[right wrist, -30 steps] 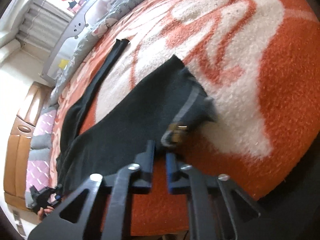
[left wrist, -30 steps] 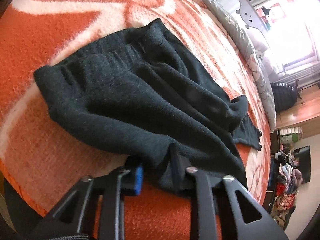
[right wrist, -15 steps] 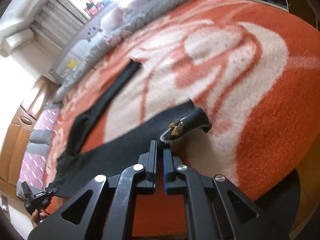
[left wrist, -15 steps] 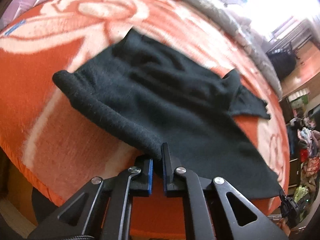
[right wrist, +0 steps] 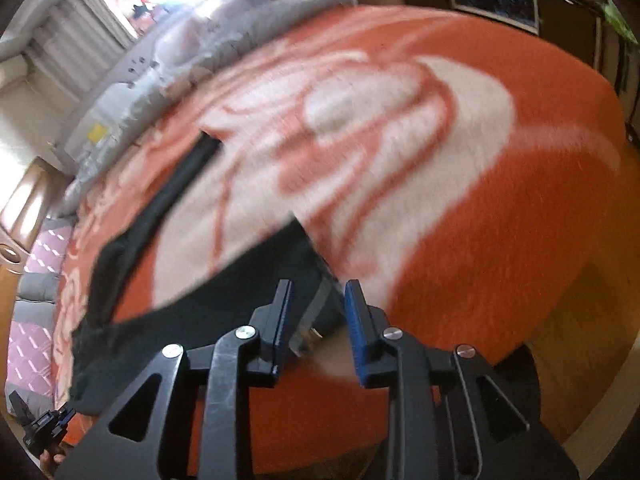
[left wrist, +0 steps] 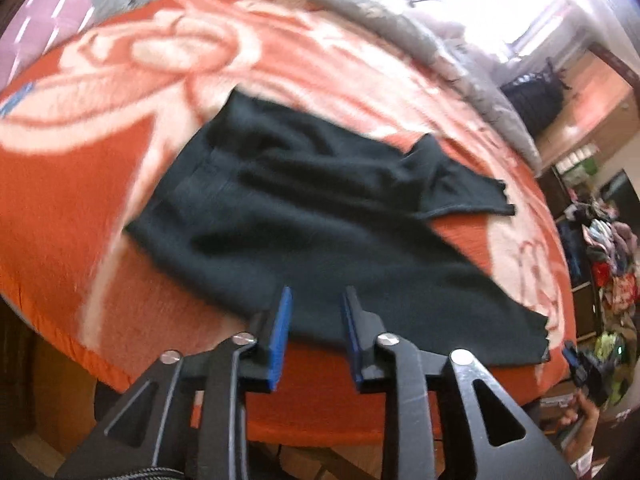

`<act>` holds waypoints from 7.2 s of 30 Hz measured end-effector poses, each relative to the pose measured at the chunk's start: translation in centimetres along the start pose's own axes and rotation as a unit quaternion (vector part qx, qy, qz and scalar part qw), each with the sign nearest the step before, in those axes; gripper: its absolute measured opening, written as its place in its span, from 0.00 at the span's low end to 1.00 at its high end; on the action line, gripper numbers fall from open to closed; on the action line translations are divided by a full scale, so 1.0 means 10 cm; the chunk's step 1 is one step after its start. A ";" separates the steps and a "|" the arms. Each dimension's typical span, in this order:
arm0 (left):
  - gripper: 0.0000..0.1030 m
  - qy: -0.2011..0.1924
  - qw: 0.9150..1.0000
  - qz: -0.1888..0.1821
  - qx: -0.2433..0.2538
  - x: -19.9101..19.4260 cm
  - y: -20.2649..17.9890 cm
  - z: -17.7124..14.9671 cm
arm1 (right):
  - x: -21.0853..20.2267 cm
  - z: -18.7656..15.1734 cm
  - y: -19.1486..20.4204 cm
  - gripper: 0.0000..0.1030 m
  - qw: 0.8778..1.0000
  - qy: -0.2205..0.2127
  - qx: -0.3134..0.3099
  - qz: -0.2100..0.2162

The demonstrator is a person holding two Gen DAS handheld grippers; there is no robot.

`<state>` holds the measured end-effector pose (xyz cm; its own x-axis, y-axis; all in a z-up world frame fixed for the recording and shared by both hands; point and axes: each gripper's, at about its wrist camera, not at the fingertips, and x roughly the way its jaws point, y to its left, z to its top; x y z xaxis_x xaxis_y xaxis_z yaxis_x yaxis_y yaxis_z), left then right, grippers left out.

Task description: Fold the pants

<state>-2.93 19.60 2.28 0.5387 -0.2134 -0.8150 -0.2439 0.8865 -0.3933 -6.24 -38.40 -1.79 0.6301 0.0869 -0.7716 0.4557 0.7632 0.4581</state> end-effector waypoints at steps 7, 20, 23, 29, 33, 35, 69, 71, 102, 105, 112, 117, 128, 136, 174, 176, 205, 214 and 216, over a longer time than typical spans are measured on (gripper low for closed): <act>0.43 -0.018 0.998 -0.021 0.060 0.17 -0.60 0.52 | 0.49 0.29 0.65 0.27 0.995 0.048 -0.014 0.091; 0.44 0.073 0.985 0.017 0.157 1.49 -0.95 1.38 | 1.58 0.87 1.63 0.30 0.979 0.132 -0.105 0.113; 0.47 0.084 0.983 -0.007 0.165 1.66 -1.11 1.54 | 1.77 1.05 1.69 0.40 0.979 0.134 -0.112 0.108; 0.62 0.097 0.972 -0.041 0.208 2.02 -1.60 1.86 | 2.15 1.46 1.80 0.41 0.979 0.126 -0.133 0.090; 0.63 0.128 0.965 -0.044 0.225 2.40 -1.88 2.04 | 2.43 1.82 1.84 0.41 0.980 0.111 -0.153 0.067; 0.63 0.142 0.961 -0.048 0.230 2.58 -2.02 2.09 | 2.56 1.94 1.88 0.41 0.980 0.102 -0.163 0.057; 0.06 0.134 0.925 -0.128 0.330 1.97 -2.84 0.85 | 1.45 1.60 0.98 0.07 0.965 0.066 -0.204 0.152; 0.06 0.134 0.920 -0.140 0.340 1.86 -2.86 0.67 | 1.31 1.47 0.83 0.07 0.966 0.065 -0.199 0.149; 0.06 0.127 0.883 -0.129 0.434 1.57 -2.59 -0.63 | 0.31 0.04 -0.05 0.05 0.971 0.042 -0.226 0.063; 0.06 0.128 0.882 -0.125 0.436 1.61 -2.57 -0.69 | 0.32 -0.04 -0.04 0.05 0.970 0.048 -0.233 0.049; 0.19 0.130 0.888 -0.117 0.425 1.59 -2.57 -0.71 | 0.32 -0.16 -0.17 0.05 0.975 0.072 -0.206 0.031; 0.44 0.135 0.896 -0.116 0.407 1.45 -2.51 -0.75 | 0.18 -0.18 -0.28 0.05 0.985 0.074 -0.154 0.036; 0.66 0.116 0.957 -0.092 0.251 1.04 -2.10 -0.42 | 0.16 -0.31 -0.04 0.07 0.981 0.098 -0.030 0.164; 0.67 0.137 0.984 -0.009 0.115 1.20 -1.70 0.04 | 0.34 -0.44 0.13 0.08 0.980 0.119 -0.017 0.160; 0.04 0.014 0.998 0.014 -0.052 0.76 -0.65 0.97 | 0.65 -1.60 3.12 0.07 0.801 0.129 -0.523 0.260; 0.04 -0.007 0.998 -0.003 -0.068 0.60 -0.52 0.84 | 0.62 -1.65 3.13 0.07 0.793 0.125 -0.539 0.255; 0.06 0.008 0.986 -0.040 -0.163 0.56 0.46 -0.37 | 0.68 -1.97 3.12 0.10 0.740 0.172 -0.616 0.209; 0.29 0.016 0.989 -0.007 -0.150 0.43 0.46 -0.40 | 0.61 -1.87 3.10 0.36 0.754 0.176 -0.591 0.224; 0.45 0.014 0.988 -0.004 -0.157 0.39 0.48 -0.38 | 0.58 -1.79 3.10 0.36 0.763 0.176 -0.575 0.237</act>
<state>-5.07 21.48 -4.35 0.5213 -0.2352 -0.8203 -0.4794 0.7146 -0.5095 0.29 -2.78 0.07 0.2523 0.5403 -0.8027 -0.7511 0.6323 0.1896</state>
